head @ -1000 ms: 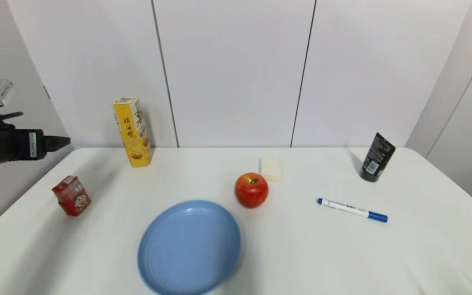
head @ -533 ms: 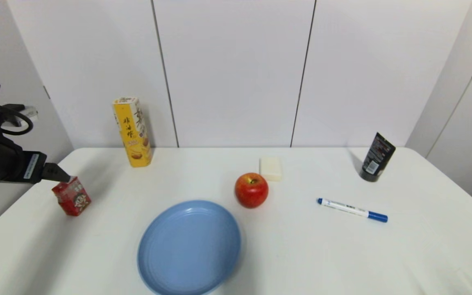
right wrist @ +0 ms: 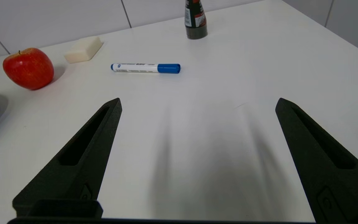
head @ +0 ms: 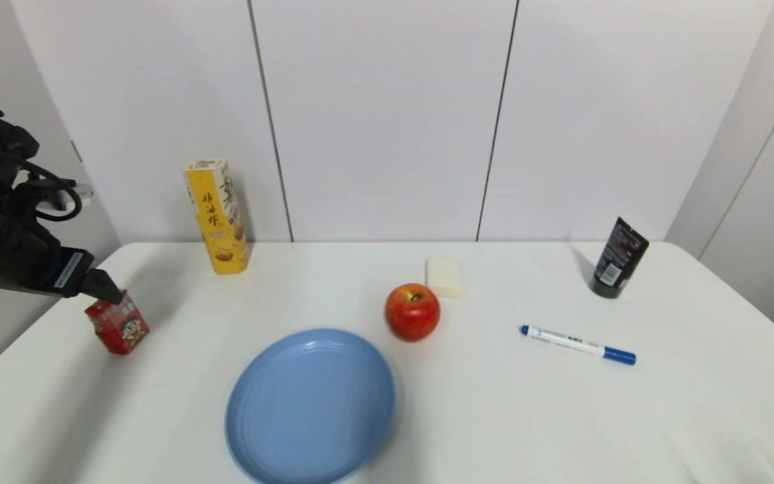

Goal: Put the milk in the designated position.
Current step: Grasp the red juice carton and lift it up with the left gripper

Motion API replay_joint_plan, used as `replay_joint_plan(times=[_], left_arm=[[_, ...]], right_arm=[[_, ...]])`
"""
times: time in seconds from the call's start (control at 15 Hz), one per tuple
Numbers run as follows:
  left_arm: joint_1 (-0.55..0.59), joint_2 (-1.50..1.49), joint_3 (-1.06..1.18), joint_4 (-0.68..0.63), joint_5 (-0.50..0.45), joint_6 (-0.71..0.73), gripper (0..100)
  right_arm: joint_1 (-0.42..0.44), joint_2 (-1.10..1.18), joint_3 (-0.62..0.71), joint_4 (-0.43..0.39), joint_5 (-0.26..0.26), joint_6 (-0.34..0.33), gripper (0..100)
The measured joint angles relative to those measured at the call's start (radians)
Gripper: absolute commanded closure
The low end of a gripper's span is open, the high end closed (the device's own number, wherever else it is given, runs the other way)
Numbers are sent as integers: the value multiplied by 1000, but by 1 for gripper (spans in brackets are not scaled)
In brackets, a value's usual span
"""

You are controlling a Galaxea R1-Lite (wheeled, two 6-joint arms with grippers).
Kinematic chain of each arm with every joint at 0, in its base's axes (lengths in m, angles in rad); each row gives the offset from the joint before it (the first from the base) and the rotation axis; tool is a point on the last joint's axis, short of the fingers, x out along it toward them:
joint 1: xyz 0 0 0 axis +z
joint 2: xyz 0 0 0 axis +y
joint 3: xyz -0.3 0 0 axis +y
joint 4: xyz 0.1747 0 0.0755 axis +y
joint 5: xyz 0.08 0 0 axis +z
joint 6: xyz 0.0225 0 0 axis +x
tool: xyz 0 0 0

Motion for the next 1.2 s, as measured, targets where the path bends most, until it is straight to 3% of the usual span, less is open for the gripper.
replay_joint_plan(times=[0.4,1.0,1.07,1.2], left_arm=[[0,108,-50,1,63,84,0],[-2,185,-59,-2,65,89,0],[-3,189,-59,-2,64,89,100],[-5,194,-60,-4,63,88,100]], right_arm=[[0,0,0,0,0,0,0],[0,0,0,0,0,0,0],[0,0,0,0,0,0,0],[0,0,0,0,0,0,0]])
